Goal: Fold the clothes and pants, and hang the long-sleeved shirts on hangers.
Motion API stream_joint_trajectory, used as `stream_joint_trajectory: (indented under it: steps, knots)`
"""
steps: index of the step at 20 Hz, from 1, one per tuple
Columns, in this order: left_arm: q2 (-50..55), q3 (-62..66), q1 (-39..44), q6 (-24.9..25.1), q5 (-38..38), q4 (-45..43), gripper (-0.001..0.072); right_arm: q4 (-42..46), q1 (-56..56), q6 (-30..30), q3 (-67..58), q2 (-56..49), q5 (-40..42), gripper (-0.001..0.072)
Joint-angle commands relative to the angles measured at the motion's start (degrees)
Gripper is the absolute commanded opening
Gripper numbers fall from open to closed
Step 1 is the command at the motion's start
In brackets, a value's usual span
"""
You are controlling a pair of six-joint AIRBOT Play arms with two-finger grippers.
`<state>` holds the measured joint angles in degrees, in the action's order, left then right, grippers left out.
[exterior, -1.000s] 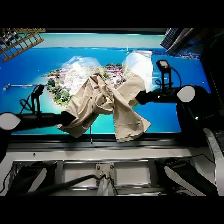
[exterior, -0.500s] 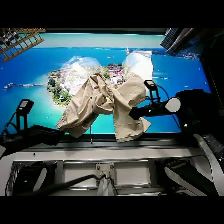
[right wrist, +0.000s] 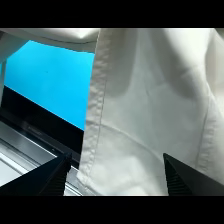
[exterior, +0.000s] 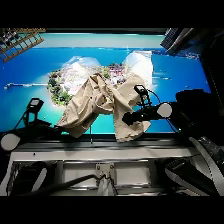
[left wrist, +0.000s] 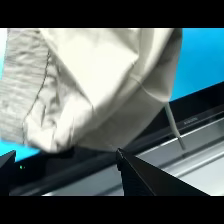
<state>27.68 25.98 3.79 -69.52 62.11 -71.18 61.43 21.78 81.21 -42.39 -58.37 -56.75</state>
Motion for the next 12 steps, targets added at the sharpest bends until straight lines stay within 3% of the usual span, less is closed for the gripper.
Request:
stream_joint_trajectory:
  steps: [1, 3, 4, 5, 6, 7, 9, 12]
  knots:
    - [9.51, -1.14, 0.02, 10.23, -5.70, 5.40, 0.0688, -0.15, 0.42, 1.90, 0.04, 0.04, 0.11, 0.0641]
    - [16.09, -1.14, 0.04, 14.69, -7.28, 8.20, 0.0596, -0.15, 0.42, 2.60, 0.02, 0.17, 0.11, 0.0641]
    - [19.65, -1.14, 0.02, 15.63, -9.27, 8.59, 0.0595, -0.15, 0.42, 2.95, 0.00, 0.57, 0.11, 0.0641]
    - [22.84, -1.11, 0.02, 16.00, -11.61, 8.92, 0.0531, -0.13, 0.42, 3.45, 0.02, 1.31, 0.17, 0.0641]
    - [25.92, -1.09, 0.02, 16.00, -14.27, 10.19, 0.0306, -0.11, 0.42, 3.65, 0.02, 2.03, 0.20, 0.0641]
    - [28.00, -0.90, 0.02, 16.00, -15.80, 12.24, 0.0007, 0.07, 0.42, 3.80, 0.02, 2.86, 0.20, 0.0641]
    - [28.63, 1.18, 0.02, 16.00, -16.28, 14.75, 0.0008, 1.55, 0.42, 4.63, 0.02, 4.63, 0.17, 0.0640]
    - [20.09, 6.80, 0.02, 14.67, -15.65, 15.04, 0.0007, 3.45, 0.42, 5.79, 0.02, 6.40, -1.79, 0.0641]
